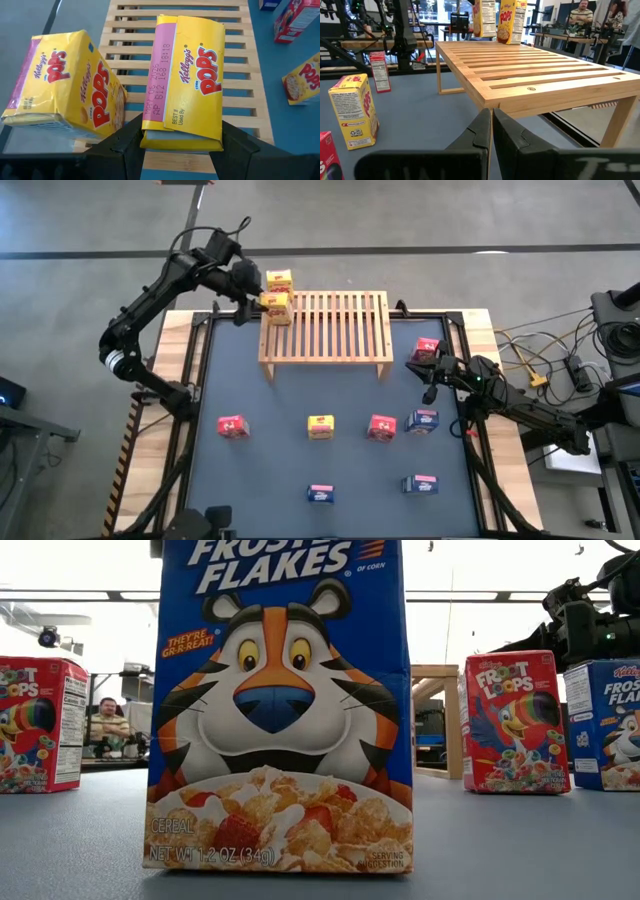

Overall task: Stack cereal on shelf
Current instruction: Put the bottom yellow cereal box on the shelf aligned with the other yellow cereal box, then put the yellow cereal box on the shelf aligned with the other yellow cereal boxes

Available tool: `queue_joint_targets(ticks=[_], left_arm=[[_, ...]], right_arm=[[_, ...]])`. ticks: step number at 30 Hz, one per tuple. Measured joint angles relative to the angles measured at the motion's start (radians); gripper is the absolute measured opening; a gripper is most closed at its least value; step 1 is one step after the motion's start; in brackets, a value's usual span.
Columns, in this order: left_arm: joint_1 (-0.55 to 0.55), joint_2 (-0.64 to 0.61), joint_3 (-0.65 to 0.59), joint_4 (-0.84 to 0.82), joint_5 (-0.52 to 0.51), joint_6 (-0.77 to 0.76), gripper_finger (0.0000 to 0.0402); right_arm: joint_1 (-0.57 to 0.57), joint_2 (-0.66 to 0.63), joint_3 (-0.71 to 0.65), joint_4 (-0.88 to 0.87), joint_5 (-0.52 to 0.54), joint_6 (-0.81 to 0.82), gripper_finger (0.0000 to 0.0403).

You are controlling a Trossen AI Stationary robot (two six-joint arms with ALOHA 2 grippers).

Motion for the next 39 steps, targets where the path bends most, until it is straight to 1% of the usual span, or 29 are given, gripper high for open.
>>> queue_joint_targets(ticks=[12, 19, 24, 29, 35, 39], left_arm=[[0.001, 0.046, 0.0, -0.008, 0.001, 0.0, 0.017], [0.001, 0.049, -0.001, -0.031, -0.008, -0.005, 0.0193], [0.001, 0.036, -0.002, -0.036, -0.048, -0.019, 0.0214], [0.001, 0.023, -0.002, -0.046, -0.051, -0.024, 0.0228], [0.001, 0.003, -0.001, -0.057, -0.058, -0.029, 0.0233], [0.001, -0.034, -0.001, -0.077, -0.118, -0.029, 0.0233]], right_arm=[[0.0, 0.0, 0.0, 0.0, 0.0, 0.0, 0.0009], [0.0, 0.0, 0.0, 0.0, 0.0, 0.0, 0.0009], [0.0, 0.0, 0.0, 0.0, 0.0, 0.0, 0.0009], [0.0, 0.0, 0.0, 0.0, 0.0, 0.0, 0.0009], [0.0, 0.0, 0.0, 0.0, 0.0, 0.0, 0.0009], [0.0, 0.0, 0.0, 0.0, 0.0, 0.0, 0.0009]])
